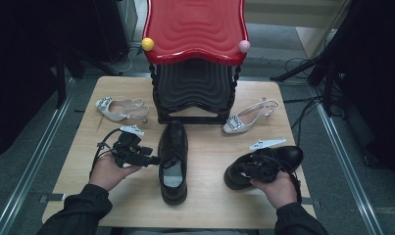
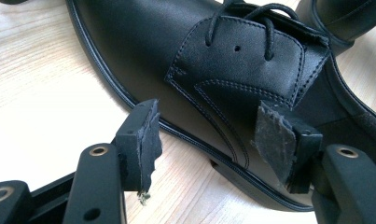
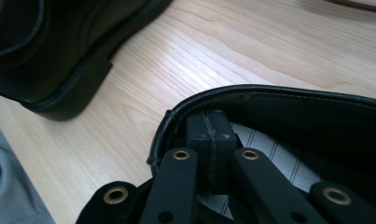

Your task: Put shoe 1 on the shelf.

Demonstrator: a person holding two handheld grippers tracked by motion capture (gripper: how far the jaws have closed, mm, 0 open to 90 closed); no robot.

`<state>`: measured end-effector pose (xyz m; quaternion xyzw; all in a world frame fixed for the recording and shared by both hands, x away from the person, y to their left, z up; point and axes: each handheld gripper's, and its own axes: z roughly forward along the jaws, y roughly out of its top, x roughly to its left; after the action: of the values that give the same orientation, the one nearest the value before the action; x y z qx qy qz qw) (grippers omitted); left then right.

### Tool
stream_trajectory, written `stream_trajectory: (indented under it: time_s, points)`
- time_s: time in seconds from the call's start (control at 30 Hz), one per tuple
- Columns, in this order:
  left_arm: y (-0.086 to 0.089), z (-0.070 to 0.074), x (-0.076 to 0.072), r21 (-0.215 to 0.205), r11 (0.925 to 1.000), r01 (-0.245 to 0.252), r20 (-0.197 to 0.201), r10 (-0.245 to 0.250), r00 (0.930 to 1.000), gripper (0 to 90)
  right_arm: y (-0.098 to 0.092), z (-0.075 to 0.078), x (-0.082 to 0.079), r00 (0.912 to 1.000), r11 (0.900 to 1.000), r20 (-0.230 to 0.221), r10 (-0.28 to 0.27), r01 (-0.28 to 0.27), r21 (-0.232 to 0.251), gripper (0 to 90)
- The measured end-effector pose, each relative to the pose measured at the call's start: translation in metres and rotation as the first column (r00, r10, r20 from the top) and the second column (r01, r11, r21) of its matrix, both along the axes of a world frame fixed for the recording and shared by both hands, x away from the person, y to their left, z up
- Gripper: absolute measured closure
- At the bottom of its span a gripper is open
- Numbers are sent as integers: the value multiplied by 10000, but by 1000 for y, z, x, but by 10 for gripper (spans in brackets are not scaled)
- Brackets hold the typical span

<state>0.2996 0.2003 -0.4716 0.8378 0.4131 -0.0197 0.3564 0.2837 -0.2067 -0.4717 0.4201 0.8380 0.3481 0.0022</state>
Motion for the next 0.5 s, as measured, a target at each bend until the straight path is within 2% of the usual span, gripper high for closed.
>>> stream_trajectory:
  time_s: [0.27,0.5]
  points:
    - [5,-1,-4,51,9998,-205,-18,205,9998,404,21,-1,0,9980,9980,-48,627,-627,98,900]
    - [8,1,-12,55,9990,-439,128,438,9990,404,35,-2,1,9948,9947,-164,1009,-1005,233,900]
